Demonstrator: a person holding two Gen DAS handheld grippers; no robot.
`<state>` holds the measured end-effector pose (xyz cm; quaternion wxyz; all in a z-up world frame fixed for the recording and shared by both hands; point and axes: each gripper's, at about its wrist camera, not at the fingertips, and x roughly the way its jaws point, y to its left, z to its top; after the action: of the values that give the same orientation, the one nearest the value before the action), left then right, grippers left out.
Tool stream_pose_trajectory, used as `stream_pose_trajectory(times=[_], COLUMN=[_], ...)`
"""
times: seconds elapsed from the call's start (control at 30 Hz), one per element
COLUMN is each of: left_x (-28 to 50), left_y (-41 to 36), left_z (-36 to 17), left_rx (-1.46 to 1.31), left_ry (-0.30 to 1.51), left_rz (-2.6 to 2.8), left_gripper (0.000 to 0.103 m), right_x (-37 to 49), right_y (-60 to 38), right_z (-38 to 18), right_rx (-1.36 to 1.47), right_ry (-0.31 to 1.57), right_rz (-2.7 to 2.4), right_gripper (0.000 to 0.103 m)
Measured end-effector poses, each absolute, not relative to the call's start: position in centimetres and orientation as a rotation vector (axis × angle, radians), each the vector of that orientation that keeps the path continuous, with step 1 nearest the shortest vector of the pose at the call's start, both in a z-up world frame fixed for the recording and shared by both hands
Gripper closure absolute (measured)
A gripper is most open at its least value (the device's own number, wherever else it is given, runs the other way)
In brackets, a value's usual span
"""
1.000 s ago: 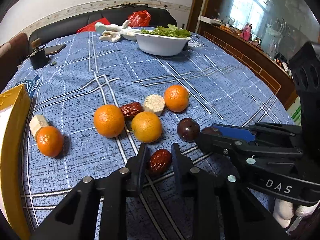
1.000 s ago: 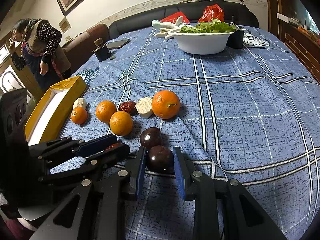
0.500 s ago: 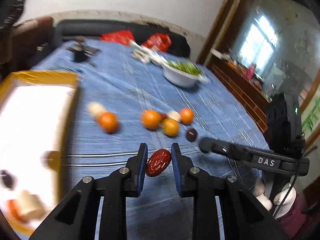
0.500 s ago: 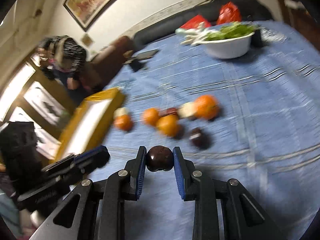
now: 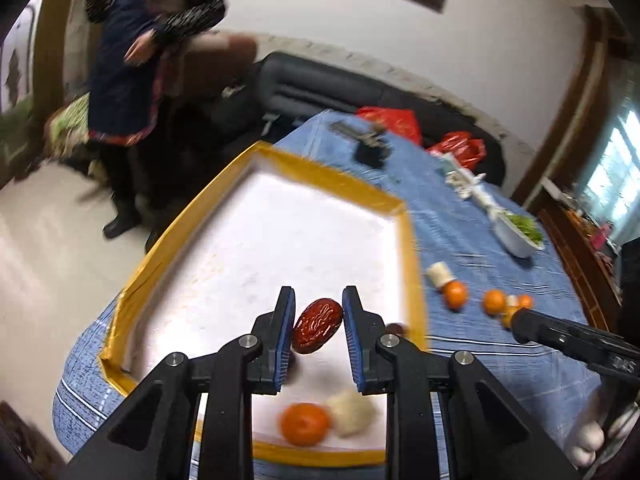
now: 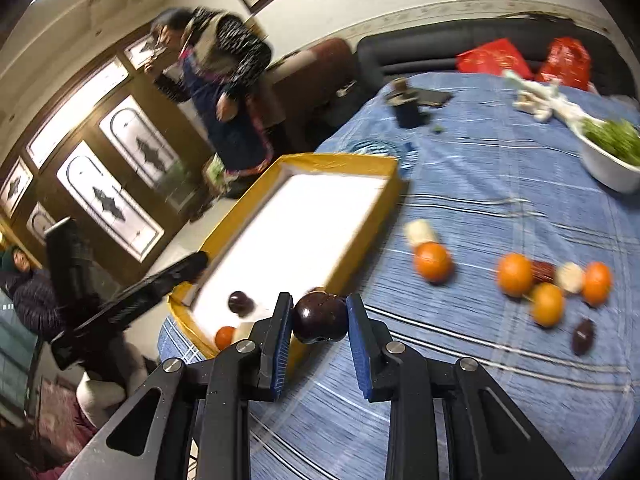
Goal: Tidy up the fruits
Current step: 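Lower the date and plum into the tray and open both tools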
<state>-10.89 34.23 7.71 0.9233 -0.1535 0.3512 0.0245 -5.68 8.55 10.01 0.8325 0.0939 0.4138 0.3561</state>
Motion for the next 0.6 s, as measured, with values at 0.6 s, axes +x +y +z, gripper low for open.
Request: stream_pose_trajectory(times=[0.6], left_x=[-8.1], left_y=[39.2], left_z=[3.6], left_rx=[-0.433], left_ry=[0.832], left_rz=[0.12], left_gripper=[0.071], right_x=[-2.5], right_y=[22.3], right_z=[4.3], right_rx=[0.005], right_ry=[1.045], right_rz=[0.826], right_gripper=[0.071])
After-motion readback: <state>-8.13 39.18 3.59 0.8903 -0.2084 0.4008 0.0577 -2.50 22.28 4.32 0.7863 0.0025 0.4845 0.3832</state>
